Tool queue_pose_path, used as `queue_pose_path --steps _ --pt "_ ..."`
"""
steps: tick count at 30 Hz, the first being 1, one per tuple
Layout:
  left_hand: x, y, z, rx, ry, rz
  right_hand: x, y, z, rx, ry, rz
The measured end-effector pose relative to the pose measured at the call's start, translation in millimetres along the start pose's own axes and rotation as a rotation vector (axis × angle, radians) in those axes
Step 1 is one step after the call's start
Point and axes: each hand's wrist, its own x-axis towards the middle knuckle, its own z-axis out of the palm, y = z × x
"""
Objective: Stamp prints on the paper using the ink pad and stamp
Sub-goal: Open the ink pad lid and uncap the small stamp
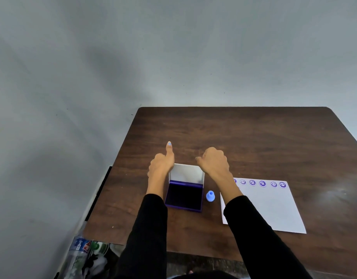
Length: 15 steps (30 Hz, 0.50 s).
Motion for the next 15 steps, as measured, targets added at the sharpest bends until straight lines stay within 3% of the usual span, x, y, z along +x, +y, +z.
queue_pose_path --steps 15 --pt "27 -11 31 -0.043 0.026 0.022 21 11 21 0.136 -0.031 0.043"
